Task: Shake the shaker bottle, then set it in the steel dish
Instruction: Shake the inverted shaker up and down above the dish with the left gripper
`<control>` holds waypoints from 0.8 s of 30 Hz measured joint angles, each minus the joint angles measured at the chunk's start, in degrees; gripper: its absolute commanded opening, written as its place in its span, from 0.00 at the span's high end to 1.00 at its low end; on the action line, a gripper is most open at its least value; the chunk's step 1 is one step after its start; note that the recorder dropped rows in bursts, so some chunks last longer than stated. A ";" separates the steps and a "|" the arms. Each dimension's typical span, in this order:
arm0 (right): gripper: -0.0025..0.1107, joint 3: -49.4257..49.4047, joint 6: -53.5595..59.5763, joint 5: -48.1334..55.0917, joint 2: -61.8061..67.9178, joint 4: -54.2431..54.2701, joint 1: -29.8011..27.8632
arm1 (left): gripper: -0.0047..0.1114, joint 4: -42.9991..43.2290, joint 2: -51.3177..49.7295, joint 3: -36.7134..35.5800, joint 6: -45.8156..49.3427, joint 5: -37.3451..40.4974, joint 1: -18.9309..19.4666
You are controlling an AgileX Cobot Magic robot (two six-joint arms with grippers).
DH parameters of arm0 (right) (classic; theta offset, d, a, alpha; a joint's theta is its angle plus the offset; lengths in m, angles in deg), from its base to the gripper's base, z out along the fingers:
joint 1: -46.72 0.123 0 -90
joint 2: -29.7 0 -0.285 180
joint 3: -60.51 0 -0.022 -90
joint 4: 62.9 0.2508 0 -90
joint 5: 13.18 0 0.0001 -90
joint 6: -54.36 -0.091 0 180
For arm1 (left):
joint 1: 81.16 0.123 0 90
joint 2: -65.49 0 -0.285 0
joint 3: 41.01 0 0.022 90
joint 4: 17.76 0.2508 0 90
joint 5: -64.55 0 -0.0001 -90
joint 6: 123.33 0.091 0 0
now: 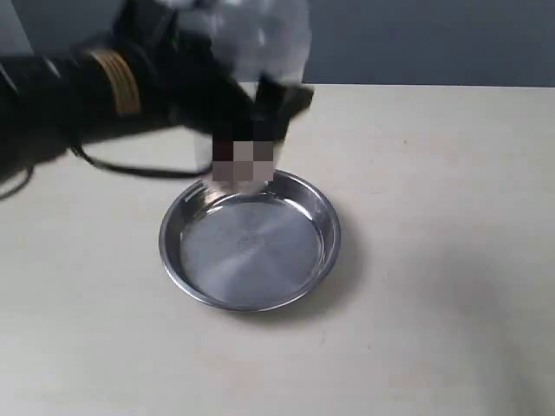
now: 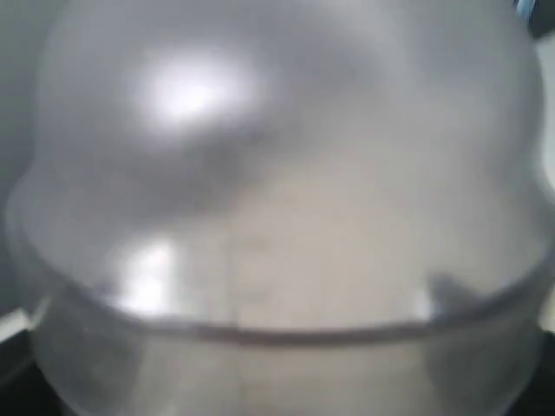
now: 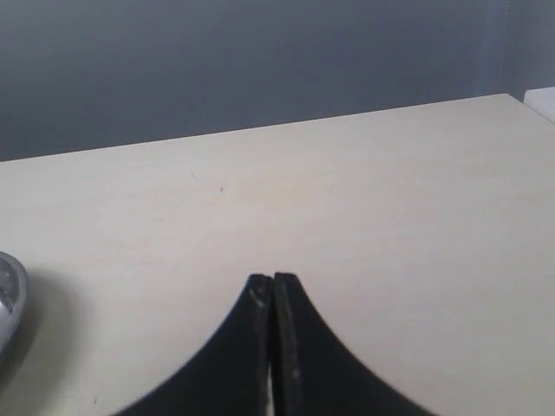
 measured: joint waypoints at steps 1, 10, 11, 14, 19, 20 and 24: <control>0.99 0.00 0.00 0.00 0.00 0.00 0.00 | 0.96 -1.40 1.42 0.49 -0.21 -4.43 0.23; 0.99 0.00 0.00 0.02 0.00 0.00 0.00 | 0.96 -4.49 -2.09 -9.53 -0.37 -10.24 0.02; 0.99 0.00 0.00 -0.09 0.00 0.00 0.00 | 0.96 -4.74 -3.44 -10.38 -0.47 -8.23 0.02; 0.99 0.00 0.00 0.04 0.00 0.00 0.00 | 0.96 -2.89 -0.16 -8.41 -0.23 -3.87 0.13; 0.99 0.00 0.00 -0.06 0.00 0.00 0.00 | 0.96 -4.24 0.87 -8.87 -0.23 -11.38 0.33; 0.99 0.00 0.00 -0.06 0.00 0.00 0.00 | 0.96 -4.96 -1.04 -10.36 -0.34 -9.91 0.33; 0.99 0.00 0.00 -0.06 0.00 0.00 0.00 | 0.96 -3.83 -2.07 -13.36 1.76 -3.36 0.05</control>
